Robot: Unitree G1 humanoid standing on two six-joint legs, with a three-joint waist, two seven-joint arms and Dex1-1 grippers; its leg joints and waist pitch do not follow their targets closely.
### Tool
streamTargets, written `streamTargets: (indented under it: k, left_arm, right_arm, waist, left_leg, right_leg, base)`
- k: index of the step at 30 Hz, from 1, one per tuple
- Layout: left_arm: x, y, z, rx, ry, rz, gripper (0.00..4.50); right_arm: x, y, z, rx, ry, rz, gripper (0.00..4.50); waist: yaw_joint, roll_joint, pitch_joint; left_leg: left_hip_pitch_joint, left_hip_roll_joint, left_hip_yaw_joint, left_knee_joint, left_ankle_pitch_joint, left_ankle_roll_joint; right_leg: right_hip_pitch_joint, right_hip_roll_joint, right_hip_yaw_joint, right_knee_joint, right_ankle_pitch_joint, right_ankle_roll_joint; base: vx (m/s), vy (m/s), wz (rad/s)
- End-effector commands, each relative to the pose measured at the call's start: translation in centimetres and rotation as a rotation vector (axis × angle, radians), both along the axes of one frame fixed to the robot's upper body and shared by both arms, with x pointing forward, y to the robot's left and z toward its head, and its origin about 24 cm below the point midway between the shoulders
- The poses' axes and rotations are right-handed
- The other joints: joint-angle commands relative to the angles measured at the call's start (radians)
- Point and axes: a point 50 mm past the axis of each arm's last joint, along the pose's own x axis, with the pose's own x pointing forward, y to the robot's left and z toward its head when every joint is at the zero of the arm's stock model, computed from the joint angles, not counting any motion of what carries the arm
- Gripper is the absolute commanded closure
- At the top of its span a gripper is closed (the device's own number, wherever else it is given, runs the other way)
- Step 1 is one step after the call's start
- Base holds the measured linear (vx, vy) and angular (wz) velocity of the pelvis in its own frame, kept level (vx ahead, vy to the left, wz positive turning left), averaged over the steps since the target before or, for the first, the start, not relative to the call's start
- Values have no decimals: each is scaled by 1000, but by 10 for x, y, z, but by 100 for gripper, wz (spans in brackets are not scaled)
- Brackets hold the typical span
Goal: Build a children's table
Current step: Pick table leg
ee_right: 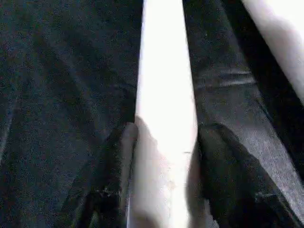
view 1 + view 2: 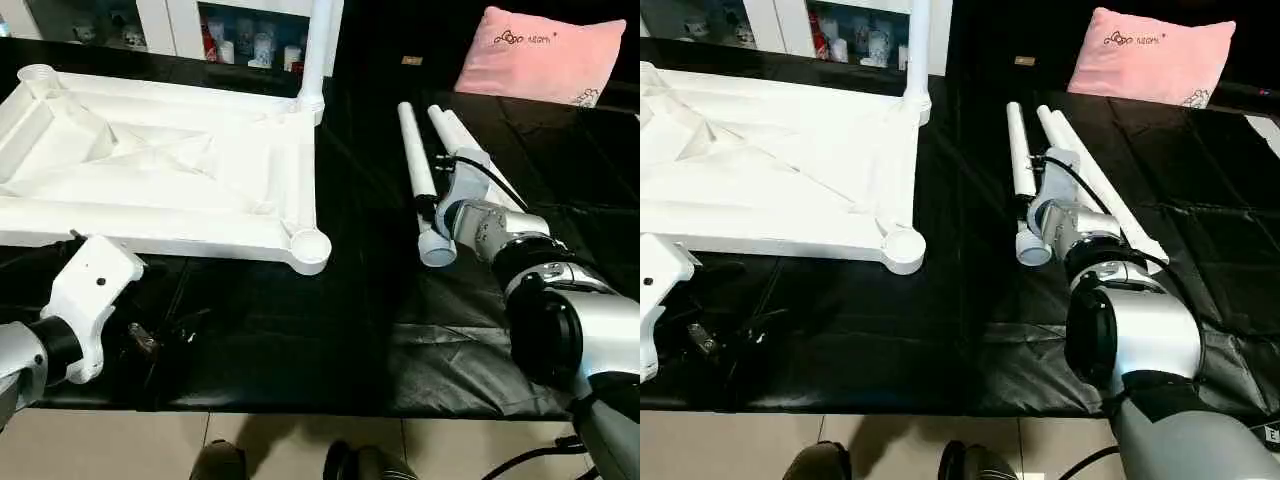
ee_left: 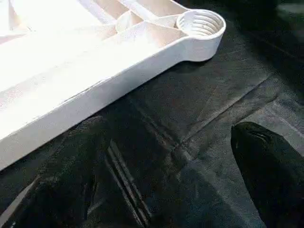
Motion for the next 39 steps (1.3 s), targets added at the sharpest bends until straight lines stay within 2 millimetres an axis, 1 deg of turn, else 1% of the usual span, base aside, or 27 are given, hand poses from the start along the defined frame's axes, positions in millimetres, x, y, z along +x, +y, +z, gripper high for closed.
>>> streamTargets:
  k: [1,4,5,7,8,10,11,12,13,15,16,17,18,21,23,24,25,26,27,28,29,30,33,34,35,38,39]
  left_arm:
    - [0,-4,0,5,-2,-23,0]
    - [2,-5,0,4,-3,-24,0]
    - [2,-4,0,5,-4,-24,0]
    - [3,-4,0,5,-7,-23,0]
    - [4,-4,0,5,-8,-22,0]
    - [4,-4,0,4,-10,-22,0]
    - [5,-4,0,4,-13,-20,0]
    - [5,-4,0,5,-15,-18,0]
    - [5,-4,0,5,-17,-17,0]
    - [7,-4,0,3,-23,-13,0]
    - [8,-4,0,1,-26,-11,0]
    - [8,-4,0,-2,-29,-9,0]
    - [9,-5,-1,-6,-33,-7,0]
    - [12,-6,-2,-21,-47,3,0]
    - [13,-7,-3,-22,-49,5,0]
    - [13,-7,-3,-22,-49,5,0]
    - [14,-7,-3,-23,-50,5,0]
    - [17,-9,-5,-28,-57,4,0]
    - [18,-9,-5,-28,-58,4,0]
    - [20,-11,-6,-34,-67,2,0]
    - [20,-11,-6,-34,-67,2,0]
    - [21,-12,-6,-35,-70,1,0]
    - [21,-13,-7,-37,-70,-2,0]
    - [21,-13,-7,-36,-70,-4,0]
    - [21,-13,-7,-36,-70,-4,0]
    - [21,-13,-8,-31,-70,-7,0]
    - [21,-13,-8,-29,-70,-8,0]
  right_arm:
    - [-12,-9,-24,16,100,-33,264]
    - [-13,-10,-24,15,101,-34,272]
    - [-12,-10,-24,11,98,-33,274]
    - [-11,-12,-23,-9,72,-18,274]
    - [-11,-12,-22,-15,61,-13,275]
    - [-10,-12,-21,-7,43,-17,275]
    - [-10,-12,-21,15,37,-22,276]
    - [-10,-11,-21,30,34,-24,279]
    - [-9,-11,-20,38,29,-26,286]
    - [-8,-9,-18,18,0,11,307]
    - [-7,-8,-18,19,-15,13,314]
    - [-7,-7,-17,22,-24,3,320]
    - [-6,-7,-16,36,-37,-2,337]
    - [-3,-2,-11,63,-84,19,360]
    - [-3,-1,-10,63,-90,25,369]
    - [-3,-1,-10,63,-90,25,379]
    - [-2,0,-10,53,-94,30,379]
    - [-2,1,-9,-23,-116,61,399]
    - [-2,1,-9,-30,-117,62,399]
    - [-2,2,-10,-104,-122,70,412]
    - [-2,2,-10,-105,-122,70,418]
    - [-2,1,-10,-125,-109,65,429]
    - [-2,3,-10,-98,-69,85,429]
    - [-1,4,-7,-79,-70,100,429]
    - [-1,4,-7,-79,-70,100,413]
    - [0,6,-3,-78,-68,127,402]
    - [0,5,-3,-85,-62,130,383]
  waist:
    - [-2,20,-60]
    - [0,22,-59]
    - [0,18,-61]
    - [0,20,-61]
    - [0,15,-62]
    - [1,15,-64]
    - [0,11,-67]
    - [0,11,-67]
    - [1,12,-67]
    - [0,8,-70]
    - [0,2,-73]
    - [1,6,-74]
    - [0,-2,-78]
    - [0,0,-83]
    - [0,-7,-89]
    - [3,-4,-89]
    - [3,-4,-89]
    - [3,-7,-92]
    - [2,-13,-96]
    - [4,-11,-96]
    - [3,-16,-98]
    - [4,-15,-100]
    - [3,-20,-101]
    - [3,-25,-103]
    - [3,-23,-102]
    - [3,-32,-104]
    - [3,-31,-105]
  left_leg:
    - [4,17,-2,-78,-206,-13]
    - [4,18,-3,-78,-207,-16]
    - [3,17,-2,-78,-200,-15]
    - [4,18,-2,-78,-200,-16]
    - [4,18,-2,-77,-197,-15]
    - [3,18,-2,-77,-192,-15]
    - [3,18,-2,-76,-187,-15]
    - [2,17,-2,-76,-185,-14]
    - [3,18,-2,-76,-190,-14]
    - [3,18,-2,-75,-193,-15]
    - [2,18,-1,-74,-190,-13]
    - [1,18,-2,-74,-177,-12]
    - [2,18,0,-73,-166,-11]
    - [2,20,2,-69,-135,-7]
    - [2,20,4,-67,-124,-3]
    - [2,19,4,-66,-115,-2]
    - [2,19,4,-66,-115,-2]
    - [2,18,5,-64,-108,-5]
    - [1,19,6,-63,-104,-6]
    - [0,19,5,-63,-98,-11]
    - [0,20,6,-63,-98,-15]
    - [2,20,5,-62,-107,-23]
    - [2,21,4,-61,-119,-31]
    - [2,21,3,-61,-133,-33]
    - [3,21,3,-61,-139,-34]
    - [2,22,2,-60,-156,-41]
    - [3,21,2,-60,-156,-41]
  right_leg:
    - [64,-67,69,-64,-269,-140]
    - [62,-68,69,-64,-277,-138]
    - [64,-68,69,-64,-272,-137]
    - [63,-68,69,-64,-275,-136]
    - [64,-69,69,-64,-276,-135]
    - [65,-70,69,-63,-275,-134]
    - [66,-71,69,-63,-275,-133]
    - [67,-70,69,-62,-275,-132]
    - [65,-69,69,-64,-285,-131]
    - [66,-70,68,-64,-295,-126]
    - [68,-71,68,-64,-296,-124]
    - [68,-72,69,-62,-288,-126]
    - [70,-72,69,-61,-281,-128]
    - [70,-71,69,-53,-233,-142]
    - [72,-71,70,-51,-220,-146]
    - [72,-71,70,-49,-214,-145]
    - [72,-71,70,-49,-214,-145]
    - [71,-71,70,-48,-212,-144]
    - [72,-70,70,-47,-212,-143]
    - [73,-73,70,-45,-216,-139]
    - [72,-73,69,-48,-222,-136]
    - [73,-73,70,-45,-232,-130]
    - [73,-71,70,-43,-227,-129]
    - [73,-71,69,-44,-241,-123]
    - [72,-72,69,-46,-249,-121]
    - [71,-72,68,-48,-271,-115]
    - [71,-72,68,-47,-275,-113]
  base:
    - [0,0,0]
    - [0,0,0]
    - [0,0,0]
    - [0,0,0]
    - [0,0,0]
    - [0,0,0]
    - [0,0,0]
    - [0,0,0]
    - [0,0,0]
    - [0,0,0]
    - [0,0,0]
    - [0,0,0]
    - [0,0,0]
    - [0,0,0]
    - [0,0,0]
    - [0,0,0]
    - [0,0,0]
    - [0,0,0]
    - [0,0,0]
    - [0,0,0]
    - [0,0,0]
    - [0,0,0]
    - [0,0,0]
    - [0,0,0]
    - [0,0,0]
    - [0,0,0]
    - [0,0,0]
